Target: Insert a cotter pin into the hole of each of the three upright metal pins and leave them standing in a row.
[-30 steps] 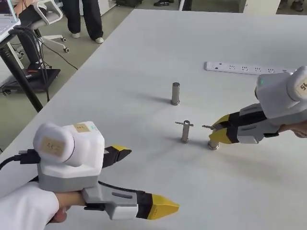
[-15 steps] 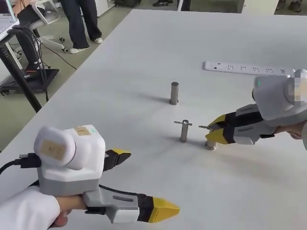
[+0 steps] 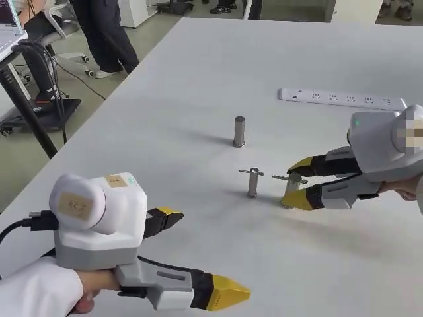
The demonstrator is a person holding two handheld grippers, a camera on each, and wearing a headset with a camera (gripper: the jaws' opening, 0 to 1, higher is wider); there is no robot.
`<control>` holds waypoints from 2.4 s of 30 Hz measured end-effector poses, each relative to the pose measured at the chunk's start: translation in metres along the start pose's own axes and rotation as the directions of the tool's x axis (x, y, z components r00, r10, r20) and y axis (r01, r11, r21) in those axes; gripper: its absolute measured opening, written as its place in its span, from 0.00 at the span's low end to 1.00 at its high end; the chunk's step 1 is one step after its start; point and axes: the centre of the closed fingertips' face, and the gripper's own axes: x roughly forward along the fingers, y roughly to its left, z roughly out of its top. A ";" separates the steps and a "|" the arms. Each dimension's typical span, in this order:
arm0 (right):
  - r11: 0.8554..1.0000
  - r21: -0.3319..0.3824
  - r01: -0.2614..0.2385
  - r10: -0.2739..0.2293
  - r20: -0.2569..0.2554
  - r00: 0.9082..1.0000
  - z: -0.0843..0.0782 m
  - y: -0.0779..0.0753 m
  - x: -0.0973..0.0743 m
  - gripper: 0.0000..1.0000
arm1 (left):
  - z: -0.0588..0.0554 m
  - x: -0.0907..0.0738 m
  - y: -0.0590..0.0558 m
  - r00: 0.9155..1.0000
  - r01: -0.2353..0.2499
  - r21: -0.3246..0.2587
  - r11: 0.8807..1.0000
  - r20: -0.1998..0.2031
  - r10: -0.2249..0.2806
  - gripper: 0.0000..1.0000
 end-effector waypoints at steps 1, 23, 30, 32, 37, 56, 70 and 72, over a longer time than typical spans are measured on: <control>1.000 0.008 0.003 -0.003 0.012 1.000 0.003 0.001 -0.003 0.38 | 0.000 0.000 0.000 1.000 -0.001 0.002 1.000 0.000 0.001 0.99; 0.970 0.208 0.125 -0.169 0.208 0.963 0.042 0.044 -0.084 0.82 | 0.035 -0.022 0.005 0.996 -0.020 0.043 0.999 0.082 0.017 0.99; 0.936 0.286 0.205 -0.247 0.117 0.962 0.007 0.054 -0.096 0.86 | 0.037 -0.024 0.005 0.996 -0.028 0.051 0.998 0.081 0.024 0.99; 0.924 0.315 0.215 -0.257 0.100 0.961 -0.002 0.057 -0.098 0.86 | 0.035 -0.024 0.004 0.997 -0.024 0.043 0.999 0.079 0.020 0.99; 0.911 0.349 0.219 -0.271 0.108 0.956 -0.009 0.064 -0.101 0.88 | 0.029 -0.022 0.004 0.998 -0.019 0.050 0.999 0.053 0.016 0.99; 0.872 0.407 0.271 -0.338 0.100 0.936 -0.021 0.070 -0.113 0.95 | 0.049 -0.020 0.014 0.991 -0.009 -0.042 0.999 0.136 0.015 0.99; 0.857 0.435 0.278 -0.343 0.078 0.936 -0.029 0.073 -0.113 0.95 | 0.117 -0.010 0.070 0.966 -0.091 -0.030 0.995 0.240 0.095 0.92; 0.853 0.440 0.280 -0.346 0.075 0.935 -0.030 0.073 -0.114 0.95 | 0.124 -0.003 0.080 0.965 -0.098 -0.033 0.995 0.241 0.103 0.92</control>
